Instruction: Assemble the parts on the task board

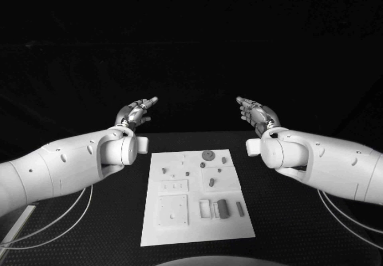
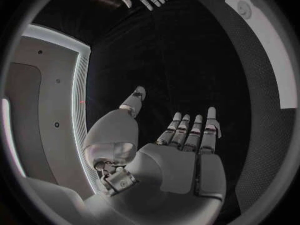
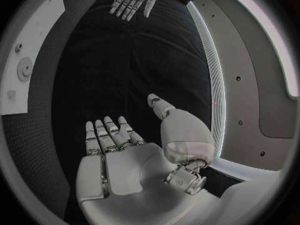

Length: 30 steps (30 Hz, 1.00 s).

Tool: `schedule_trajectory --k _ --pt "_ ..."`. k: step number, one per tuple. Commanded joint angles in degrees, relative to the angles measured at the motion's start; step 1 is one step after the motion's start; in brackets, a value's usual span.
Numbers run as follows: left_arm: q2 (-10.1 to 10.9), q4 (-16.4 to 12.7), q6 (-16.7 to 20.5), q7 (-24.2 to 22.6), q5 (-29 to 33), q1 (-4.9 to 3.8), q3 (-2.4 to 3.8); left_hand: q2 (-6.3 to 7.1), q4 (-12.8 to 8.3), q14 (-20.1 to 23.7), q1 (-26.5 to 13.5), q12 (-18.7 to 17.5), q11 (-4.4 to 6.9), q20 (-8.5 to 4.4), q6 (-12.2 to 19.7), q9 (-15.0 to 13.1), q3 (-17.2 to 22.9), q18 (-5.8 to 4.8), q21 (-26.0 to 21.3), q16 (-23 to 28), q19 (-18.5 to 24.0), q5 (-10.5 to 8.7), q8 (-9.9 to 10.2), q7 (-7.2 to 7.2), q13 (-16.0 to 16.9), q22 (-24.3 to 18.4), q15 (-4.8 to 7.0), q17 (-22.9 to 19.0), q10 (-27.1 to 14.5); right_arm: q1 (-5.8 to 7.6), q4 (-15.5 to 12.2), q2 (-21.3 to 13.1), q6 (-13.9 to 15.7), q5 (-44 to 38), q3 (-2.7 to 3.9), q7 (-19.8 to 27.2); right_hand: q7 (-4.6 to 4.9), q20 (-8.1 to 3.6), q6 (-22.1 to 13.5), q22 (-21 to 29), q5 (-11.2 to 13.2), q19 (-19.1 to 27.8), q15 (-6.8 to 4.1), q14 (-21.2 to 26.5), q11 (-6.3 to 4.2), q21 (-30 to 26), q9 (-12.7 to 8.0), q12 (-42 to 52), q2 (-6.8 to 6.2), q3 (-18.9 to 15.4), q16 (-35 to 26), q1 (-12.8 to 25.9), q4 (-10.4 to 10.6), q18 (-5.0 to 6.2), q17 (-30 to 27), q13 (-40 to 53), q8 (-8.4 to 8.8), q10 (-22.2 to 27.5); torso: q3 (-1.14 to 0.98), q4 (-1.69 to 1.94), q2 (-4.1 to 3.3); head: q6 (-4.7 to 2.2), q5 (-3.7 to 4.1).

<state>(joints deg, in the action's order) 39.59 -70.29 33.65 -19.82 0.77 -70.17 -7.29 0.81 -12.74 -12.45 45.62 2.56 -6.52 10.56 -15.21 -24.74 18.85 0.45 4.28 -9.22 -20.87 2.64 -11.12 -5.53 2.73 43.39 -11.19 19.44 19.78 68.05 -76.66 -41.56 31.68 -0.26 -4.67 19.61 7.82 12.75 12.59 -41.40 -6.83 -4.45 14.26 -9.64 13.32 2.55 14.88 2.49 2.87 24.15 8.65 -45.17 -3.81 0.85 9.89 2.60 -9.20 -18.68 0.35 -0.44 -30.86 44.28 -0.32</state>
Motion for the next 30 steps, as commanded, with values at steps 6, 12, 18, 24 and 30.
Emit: schedule_trajectory --k 6,12,18,24,30 --pt "-1.6 5.6 -11.6 8.3 0.8 -2.77 -1.72 0.00 -0.2 -0.9 1.1 0.2 -0.24 0.16 -0.5 -0.6 0.4 -0.45 0.3 -0.7 -0.6 0.20 -0.4 -0.12 0.1 1.1 -0.03 1.0 0.6 3.98 7.0 1.7 -20.0 -2.6 -2.04 -13.2 5.39 0.58 5.8 -17.1 -0.5 -4.9 0.63 -5.8 -0.43 2.0 5.1 1.9 0.95 1.8 5.7 -3.5 -3.6 0.56 5.0 1.1 -5.04 -10.5 0.05 -0.07 0.05 0.51 -0.01" --pt "-1.6 5.7 -11.7 8.4 0.8 -2.85 -1.78 -0.18 -0.1 -2.7 1.3 0.5 -0.81 -0.09 -1.1 -1.5 0.4 -0.45 0.6 -2.1 -1.1 0.19 -1.1 -0.71 0.4 1.5 -0.27 3.1 2.2 5.16 9.0 2.2 -23.3 -2.9 -2.71 -15.4 6.00 0.21 11.0 -26.8 -0.5 -8.8 1.61 -13.6 0.25 2.9 8.5 3.5 0.49 2.9 11.4 -4.4 -5.7 1.58 9.5 1.9 -8.68 -17.7 0.05 -0.07 0.05 0.51 -0.01" --pt "-0.2 4.3 -16.8 8.5 -1.2 -2.85 -1.85 -2.56 -1.3 -14.2 4.4 5.3 -4.54 -1.66 -9.9 -7.6 2.8 0.64 2.8 -9.1 -6.0 2.94 -6.3 -5.76 3.0 2.4 -1.87 10.5 18.1 5.20 13.2 3.5 -20.1 -28.6 -2.74 -13.2 7.16 -0.25 15.5 -34.6 -0.5 -14.0 1.87 -19.2 1.47 4.0 9.2 5.4 -1.12 4.9 13.9 -8.0 -10.0 2.99 10.4 2.5 -10.89 -23.7 0.15 -0.09 0.10 -1.71 -0.72" --pt "1.6 2.3 -18.3 7.9 -7.4 -2.85 -1.92 -0.83 -2.8 -23.7 8.0 6.9 -5.70 -2.83 -16.5 -6.5 8.2 3.49 4.5 -11.6 -15.5 1.17 -7.5 -7.58 3.2 0.9 -1.98 10.5 24.7 5.19 16.7 5.8 -19.6 -38.0 -2.74 -12.8 6.88 -0.60 20.1 -34.5 -0.5 -17.9 0.62 -23.3 0.03 4.6 9.8 7.0 -2.48 6.2 15.0 -11.4 -12.7 4.37 10.7 3.5 -12.59 -29.5 0.37 -0.21 0.21 -1.96 -0.61" --pt "3.7 -0.4 -20.3 7.8 -9.6 -2.85 -1.92 2.84 -3.8 -30.8 14.0 8.4 -4.81 -4.24 -19.4 -5.9 9.4 4.56 6.0 -14.3 -21.1 0.42 -8.0 -7.18 3.6 0.8 0.35 11.6 29.3 5.20 18.0 6.8 -19.3 -46.8 -2.73 -12.5 6.28 -0.84 22.3 -34.4 -0.4 -20.7 -0.55 -26.8 -0.98 4.6 10.2 7.2 -3.92 6.2 16.0 -14.1 -12.8 5.41 11.4 4.2 -12.91 -32.5 0.23 -0.22 -0.17 -2.31 -0.74"
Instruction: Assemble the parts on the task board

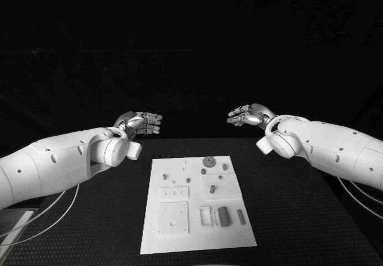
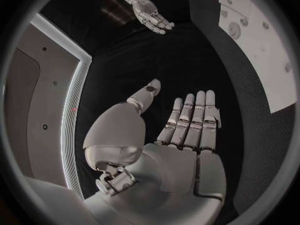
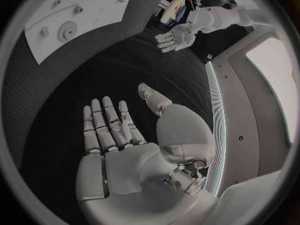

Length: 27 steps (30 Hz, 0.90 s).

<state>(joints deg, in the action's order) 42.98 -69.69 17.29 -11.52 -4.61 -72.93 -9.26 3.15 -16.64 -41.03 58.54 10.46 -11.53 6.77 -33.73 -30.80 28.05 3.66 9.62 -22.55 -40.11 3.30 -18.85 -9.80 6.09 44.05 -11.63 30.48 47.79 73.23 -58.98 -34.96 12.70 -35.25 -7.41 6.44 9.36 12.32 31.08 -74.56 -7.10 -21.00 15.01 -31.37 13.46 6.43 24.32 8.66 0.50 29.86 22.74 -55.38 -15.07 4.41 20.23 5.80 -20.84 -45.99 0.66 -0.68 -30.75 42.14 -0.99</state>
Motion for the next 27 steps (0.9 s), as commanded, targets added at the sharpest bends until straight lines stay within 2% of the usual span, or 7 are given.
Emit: schedule_trajectory --k 1,5,10,12,15,19,27 --pt "0.5 -1.3 -5.0 -0.6 -4.9 -0.08 0.05 0.73 0.0 -4.1 1.9 1.1 0.34 -0.88 -2.0 0.1 0.2 1.64 1.2 -1.9 -3.5 -0.25 -0.6 -2.96 0.6 0.3 1.61 1.1 2.8 0.03 0.6 0.4 -0.9 -14.3 0.02 0.7 4.55 -0.57 4.2 -1.2 -0.2 -5.6 -1.93 -6.7 -1.38 1.0 0.9 1.1 -2.18 0.7 2.5 -4.9 -1.6 2.38 1.5 1.2 -1.28 -6.0 -0.08 0.05 -0.39 -0.25 -0.17" --pt "0.5 -2.3 -6.6 -0.9 -6.3 -0.08 0.05 0.90 0.0 -8.5 3.7 3.3 1.90 -2.04 -6.6 0.2 0.1 2.12 2.4 -3.9 -7.5 -0.19 -2.2 -2.64 1.8 0.3 3.59 2.9 8.2 0.05 1.4 1.5 -1.3 -23.9 0.03 0.7 3.84 -0.79 5.9 -0.7 -0.1 -9.8 -3.60 -10.9 -2.74 1.3 1.3 1.9 -3.45 0.8 4.1 -8.0 -1.7 3.85 3.0 2.6 -1.48 -9.5 -0.15 0.20 -0.75 -0.33 -0.12" --pt "0.9 -4.9 -6.7 -0.7 -7.3 -0.09 0.08 0.75 0.0 -12.8 4.7 2.6 2.48 -3.63 -8.6 1.5 -0.8 2.21 3.4 -6.0 -11.9 -0.20 -2.0 -1.89 2.0 0.3 5.77 6.0 10.2 0.18 0.3 1.9 -2.1 -33.3 0.05 -0.3 2.29 -1.39 11.5 -0.1 -0.1 -19.8 -7.85 -20.2 -5.75 3.3 2.8 3.9 -4.62 0.2 8.0 -9.8 -1.7 7.21 7.0 5.6 -3.13 -16.6 -0.09 0.87 -1.41 -0.38 0.42" --pt "1.1 -5.5 -6.8 -0.7 -7.3 -0.10 0.08 0.70 0.0 -13.4 4.9 2.4 2.56 -3.96 -8.9 1.8 -1.0 2.13 3.5 -6.3 -12.6 -0.20 -2.0 -1.80 2.0 0.3 6.12 6.8 10.5 0.18 0.4 2.3 -1.8 -34.4 0.05 -0.3 1.76 -1.60 12.8 -0.1 -0.2 -22.8 -9.09 -22.9 -6.28 4.1 3.1 4.0 -4.77 0.0 9.3 -9.9 -1.7 8.15 8.2 6.2 -3.34 -17.9 0.00 1.06 -1.84 -0.37 0.48" --pt "1.1 -6.0 -6.8 -0.9 -7.3 -0.10 0.09 0.47 0.1 -13.5 4.7 2.1 2.64 -4.23 -9.3 2.1 -1.3 1.84 3.3 -6.2 -12.8 -0.22 -1.9 -1.72 2.0 0.2 6.20 7.5 10.9 0.17 0.2 2.7 -1.2 -37.6 0.04 -0.5 1.45 -2.35 13.8 -0.6 -0.2 -30.6 -12.64 -29.4 -6.78 6.9 3.4 3.4 -4.78 -0.3 13.7 -10.4 -1.7 10.49 11.5 6.9 -2.79 -19.4 0.13 1.32 -2.57 -0.31 0.31" --pt "1.2 -6.7 -7.1 -1.1 -7.3 -0.09 0.09 0.21 0.1 -13.1 4.4 1.7 2.65 -4.40 -9.6 2.5 -1.5 1.47 2.9 -5.6 -12.6 -0.21 -1.8 -1.63 1.9 0.0 6.04 8.0 11.1 0.15 -0.5 3.1 -2.3 -43.4 0.03 -2.4 0.80 -5.05 15.9 -1.4 -0.2 -38.2 -15.51 -35.2 -7.77 9.8 3.6 2.4 -4.62 -0.8 18.6 -10.8 -1.7 10.59 15.2 7.5 -2.16 -21.7 0.31 1.67 -3.34 -0.46 0.39" --pt "4.3 -10.2 -8.1 -0.8 -8.2 -0.79 0.27 -0.27 0.2 -13.3 3.7 1.4 2.73 -4.73 -10.0 2.9 -1.7 1.10 2.6 -5.2 -12.8 -0.21 -1.7 -1.64 1.9 -0.2 6.03 8.6 11.6 -0.01 -2.8 3.4 -2.6 -50.3 -0.54 -4.8 0.29 -7.90 17.7 -1.9 -0.2 -44.7 -17.08 -39.8 -9.26 13.9 3.9 1.3 -4.66 -1.4 25.0 -10.5 -1.7 10.59 19.5 8.4 -0.96 -25.0 0.51 2.19 -5.29 -0.94 0.79"
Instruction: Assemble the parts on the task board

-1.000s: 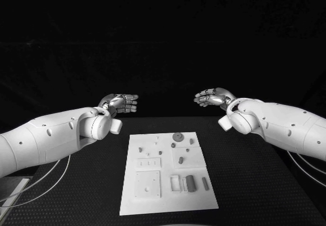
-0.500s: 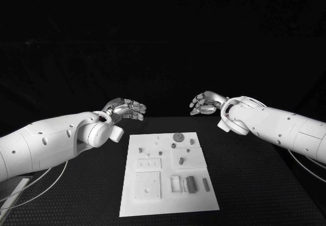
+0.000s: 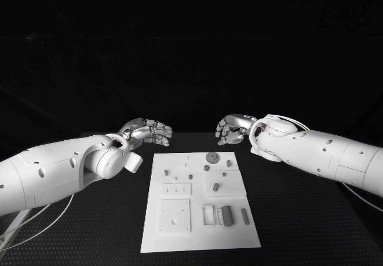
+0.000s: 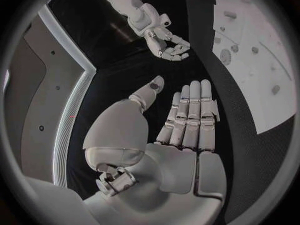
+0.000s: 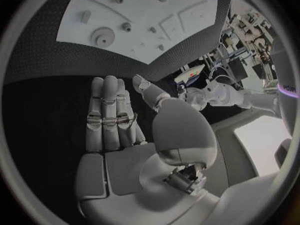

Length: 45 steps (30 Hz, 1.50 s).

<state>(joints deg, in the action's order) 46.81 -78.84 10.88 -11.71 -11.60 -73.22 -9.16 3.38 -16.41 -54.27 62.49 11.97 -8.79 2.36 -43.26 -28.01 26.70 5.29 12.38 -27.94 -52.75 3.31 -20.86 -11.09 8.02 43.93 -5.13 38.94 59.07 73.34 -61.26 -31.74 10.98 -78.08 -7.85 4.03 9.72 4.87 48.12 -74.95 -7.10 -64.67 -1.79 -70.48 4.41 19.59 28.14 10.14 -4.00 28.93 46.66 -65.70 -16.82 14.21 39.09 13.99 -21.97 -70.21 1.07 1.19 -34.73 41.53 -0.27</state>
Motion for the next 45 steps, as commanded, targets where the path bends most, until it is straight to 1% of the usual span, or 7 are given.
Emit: schedule_trajectory --k 1,13,21,27,30,33,45 --pt "0.6 -1.3 -1.6 -0.3 -1.3 -0.62 0.20 -0.49 0.0 0.0 -0.2 -0.2 -0.01 -0.33 -0.5 0.1 -0.3 -0.54 -0.2 0.3 -0.2 -0.21 0.3 -0.34 0.0 -0.1 -0.46 0.1 0.3 -0.23 -0.5 0.2 -0.9 -7.6 -0.12 -2.6 -0.19 -0.72 0.9 -1.6 -0.2 -1.5 -0.43 -0.8 -0.40 1.4 0.2 -0.2 -0.10 -0.5 1.6 -0.2 0.1 0.79 1.0 0.4 0.21 -1.2 0.10 0.35 -1.53 -0.46 0.05" --pt "1.1 -2.4 -1.9 0.1 -1.6 -1.85 0.25 -0.20 -0.1 0.0 -0.2 -0.5 -0.05 -0.53 -0.4 0.4 -0.5 -0.80 -0.4 0.6 -0.2 -0.25 0.5 -0.53 0.0 -0.2 -0.49 0.4 0.4 -1.61 -0.8 1.4 -2.0 -11.2 -0.68 -5.8 -0.92 -2.17 2.8 -1.6 -0.2 -2.9 -1.29 -1.6 -1.19 6.3 1.4 -1.5 0.22 -0.7 5.7 0.4 0.1 0.79 3.4 2.0 0.88 -3.4 0.02 1.01 -4.35 -1.51 0.00" --pt "1.2 -2.6 -2.0 0.4 -1.7 -1.85 0.27 -0.28 -0.1 0.0 -0.5 -0.9 -0.15 -0.69 -0.3 0.6 -0.7 -1.02 -0.6 0.9 -0.3 -0.25 0.7 -0.63 -0.1 -0.3 -0.53 0.7 0.3 -2.30 -1.3 1.4 -0.6 -13.0 -0.95 -6.6 0.49 -3.21 0.2 -1.6 -0.2 -4.5 0.68 -3.9 0.94 9.2 0.1 -5.9 0.05 -0.1 8.0 0.5 0.1 0.79 4.2 -0.3 3.68 1.8 0.00 1.20 -6.02 -1.80 -0.34" --pt "0.8 -2.1 -2.4 0.4 -1.7 -1.83 0.25 -0.39 0.0 0.0 -0.6 -1.0 -0.17 -0.77 -0.3 0.7 -0.7 -1.15 -0.7 1.1 -0.3 -0.25 0.7 -0.65 -0.1 -0.3 -0.56 0.9 0.3 -2.62 -2.3 1.2 1.0 -13.2 -0.96 -6.3 -1.13 -4.04 0.6 -1.6 -0.1 -5.2 -2.47 -4.6 -2.25 12.7 -0.7 0.8 -0.91 -0.9 12.3 0.8 0.1 0.79 6.6 4.7 4.47 -9.6 0.11 1.06 -7.05 -1.95 -0.33" --pt "0.6 -1.8 -2.5 0.4 -1.7 -1.82 0.25 -0.45 0.0 0.0 -0.7 -1.1 -0.18 -0.82 -0.3 0.8 -0.8 -1.21 -0.8 1.2 -0.3 -0.25 0.8 -0.67 -0.1 -0.3 -0.56 0.9 0.3 -2.73 -3.0 1.1 1.8 -13.2 -0.96 -6.3 -3.14 -5.38 1.3 -1.6 -0.3 -7.3 -3.74 -5.4 -4.66 17.1 -0.9 15.3 -1.27 -2.6 22.5 0.1 0.0 0.79 13.7 19.3 4.87 -14.1 0.13 1.00 -7.40 -2.05 -0.27" --pt "0.3 -1.5 -2.7 0.6 -1.7 -1.82 0.23 -0.49 0.0 0.0 -0.7 -1.2 -0.21 -0.87 -0.2 0.8 -0.8 -1.28 -0.8 1.3 -0.3 -0.25 0.8 -0.69 -0.2 -0.3 -0.58 1.0 0.3 -2.73 -3.3 1.0 1.6 -13.2 -0.96 -6.2 -2.15 -6.12 1.7 -1.7 -0.3 -5.2 -3.03 -1.7 -3.33 23.0 -1.3 40.8 -1.05 -2.7 30.4 0.9 0.2 0.70 20.0 47.3 5.92 1.9 0.16 0.93 -7.73 -2.25 -0.21" --pt "0.5 -1.7 -2.9 0.7 -1.7 -1.81 0.22 -0.63 0.0 0.0 -0.9 -1.4 -0.24 -1.01 -0.2 1.0 -0.9 -1.45 -1.0 1.5 -0.3 -0.25 0.9 -0.72 -0.2 -0.4 -0.60 1.2 0.3 -3.02 -3.2 1.6 0.4 -13.7 -1.05 -6.3 -1.80 -6.36 2.3 -1.5 -0.2 -3.7 -2.87 -4.2 -2.98 28.0 -1.1 49.2 -1.07 -0.9 34.0 2.6 0.3 0.79 23.7 54.1 6.42 3.8 0.25 0.98 -8.21 -2.34 -0.38"
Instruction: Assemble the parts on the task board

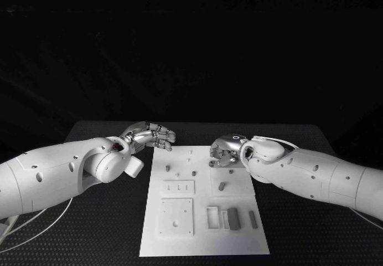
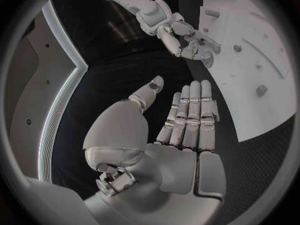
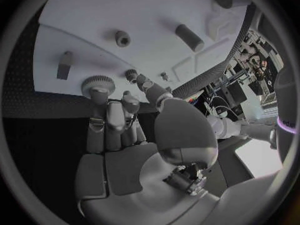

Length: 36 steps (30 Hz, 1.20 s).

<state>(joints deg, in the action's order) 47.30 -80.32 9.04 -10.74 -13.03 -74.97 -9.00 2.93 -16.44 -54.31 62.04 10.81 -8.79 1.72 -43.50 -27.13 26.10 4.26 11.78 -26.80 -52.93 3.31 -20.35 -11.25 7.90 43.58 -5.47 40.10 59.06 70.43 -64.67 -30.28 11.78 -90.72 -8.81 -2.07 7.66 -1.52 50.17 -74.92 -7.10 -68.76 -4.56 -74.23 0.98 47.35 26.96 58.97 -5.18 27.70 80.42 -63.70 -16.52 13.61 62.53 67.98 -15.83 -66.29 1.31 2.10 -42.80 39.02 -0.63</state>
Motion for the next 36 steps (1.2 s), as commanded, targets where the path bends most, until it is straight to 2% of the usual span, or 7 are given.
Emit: schedule_trajectory --k 1,9,10,13,18,29,36 --pt "0.0 -0.2 -1.1 -0.2 -0.2 -0.07 0.05 -0.20 0.0 0.0 -0.5 -0.2 -0.23 -0.38 0.0 0.1 -0.3 -0.44 -0.4 0.4 -0.2 -0.25 0.4 -0.57 -0.1 -0.1 -0.26 0.1 0.3 -0.12 0.2 0.2 -0.4 -1.1 -0.10 -0.2 0.27 0.01 0.3 -1.5 -0.2 0.4 -0.10 -0.4 0.46 0.3 0.1 0.4 0.10 0.4 0.3 0.7 0.0 1.39 0.2 0.2 0.29 -0.1 0.01 0.09 -0.15 0.19 -0.04" --pt "0.2 -0.5 -0.9 -0.2 -0.2 -0.07 0.06 -0.24 0.0 0.0 -0.6 -0.4 -0.26 -0.48 0.1 0.2 -0.3 -0.54 -0.4 0.5 -0.2 -0.25 0.4 -0.61 -0.1 -0.1 -0.26 0.3 0.3 -0.54 1.4 0.7 -0.5 -1.8 -0.20 -0.8 0.28 -0.17 0.6 -1.4 -0.2 0.3 -0.09 -1.0 0.48 0.9 0.2 1.1 0.38 0.6 0.9 1.0 0.1 1.39 0.9 0.5 0.19 -0.3 0.04 0.14 -0.27 0.24 -0.16" --pt "0.2 -0.6 -0.8 -0.2 -0.2 -0.08 0.06 -0.24 0.0 0.0 -0.6 -0.4 -0.26 -0.49 0.1 0.2 -0.3 -0.55 -0.4 0.5 -0.2 -0.25 0.4 -0.61 -0.1 -0.1 -0.26 0.3 0.3 -0.56 1.4 0.7 -0.5 -1.8 -0.21 -1.0 0.28 -0.19 0.7 -1.4 -0.2 0.3 -0.09 -1.0 0.47 1.0 0.2 1.2 0.43 0.7 0.9 1.1 0.1 1.39 0.9 0.5 0.15 -0.3 0.05 0.16 -0.32 0.26 0.10" --pt "0.2 -0.5 -0.7 -0.1 -0.2 -0.08 0.07 -0.22 0.0 0.0 -0.7 -0.5 -0.29 -0.54 0.2 0.3 -0.4 -0.60 -0.5 0.6 -0.2 -0.25 0.5 -0.64 -0.1 -0.1 -0.26 0.3 0.3 -0.57 1.1 0.7 -0.9 -1.9 -0.21 -1.3 0.17 -0.26 1.5 -1.4 -0.2 0.3 -0.15 -1.1 0.39 1.2 0.4 1.4 0.60 0.8 1.0 1.3 0.1 1.39 0.9 0.5 -0.21 -0.4 0.04 0.11 -0.37 0.05 0.32" --pt "0.2 -0.6 -0.8 0.0 -0.2 -0.09 0.07 -0.19 0.0 -0.1 -0.7 -0.6 -0.32 -0.64 0.4 0.4 -0.4 -0.69 -0.6 0.7 -0.3 -0.25 0.6 -0.71 -0.1 -0.1 -0.25 0.5 0.3 -0.61 1.7 1.2 -0.8 -1.9 -0.22 -1.4 0.01 -0.31 2.1 -1.4 -0.2 0.4 -0.28 -1.1 0.24 1.4 0.6 1.5 0.84 1.0 1.1 1.5 0.1 1.39 0.8 0.5 -0.47 -0.4 0.01 -0.13 -0.27 0.30 -0.10" --pt "0.2 -0.5 -0.9 -0.1 -0.2 -0.08 0.07 -0.21 0.0 -0.1 -0.7 -0.7 -0.35 -0.74 0.5 0.5 -0.4 -0.81 -0.6 0.9 -0.4 -0.25 0.7 -0.77 -0.1 -0.2 -0.24 0.6 0.2 -0.98 2.9 2.1 -0.9 -2.0 -0.27 -1.5 -0.15 -0.41 2.5 -1.4 -0.2 0.3 -0.44 -1.5 0.08 1.8 0.8 1.7 1.19 1.2 1.5 1.8 0.1 1.39 1.4 0.5 -0.62 -0.6 -0.02 0.05 -0.35 0.48 -0.15" --pt "0.2 -0.6 -0.9 -0.1 -0.2 -0.09 0.07 -0.12 0.1 -0.2 -1.1 -0.9 -0.40 -0.84 0.5 0.6 -0.6 -0.99 -0.7 1.1 -0.4 -0.34 0.7 -0.82 -0.1 -0.2 -0.26 0.9 0.3 -1.05 3.0 2.2 -1.4 -2.0 -0.40 -1.6 -0.21 -0.57 2.6 -1.4 -0.2 0.2 -0.49 -2.1 0.03 2.1 0.9 2.0 1.07 1.2 1.9 2.0 0.1 1.39 2.0 0.5 -0.58 -1.2 0.01 -0.06 -0.44 0.13 0.10"
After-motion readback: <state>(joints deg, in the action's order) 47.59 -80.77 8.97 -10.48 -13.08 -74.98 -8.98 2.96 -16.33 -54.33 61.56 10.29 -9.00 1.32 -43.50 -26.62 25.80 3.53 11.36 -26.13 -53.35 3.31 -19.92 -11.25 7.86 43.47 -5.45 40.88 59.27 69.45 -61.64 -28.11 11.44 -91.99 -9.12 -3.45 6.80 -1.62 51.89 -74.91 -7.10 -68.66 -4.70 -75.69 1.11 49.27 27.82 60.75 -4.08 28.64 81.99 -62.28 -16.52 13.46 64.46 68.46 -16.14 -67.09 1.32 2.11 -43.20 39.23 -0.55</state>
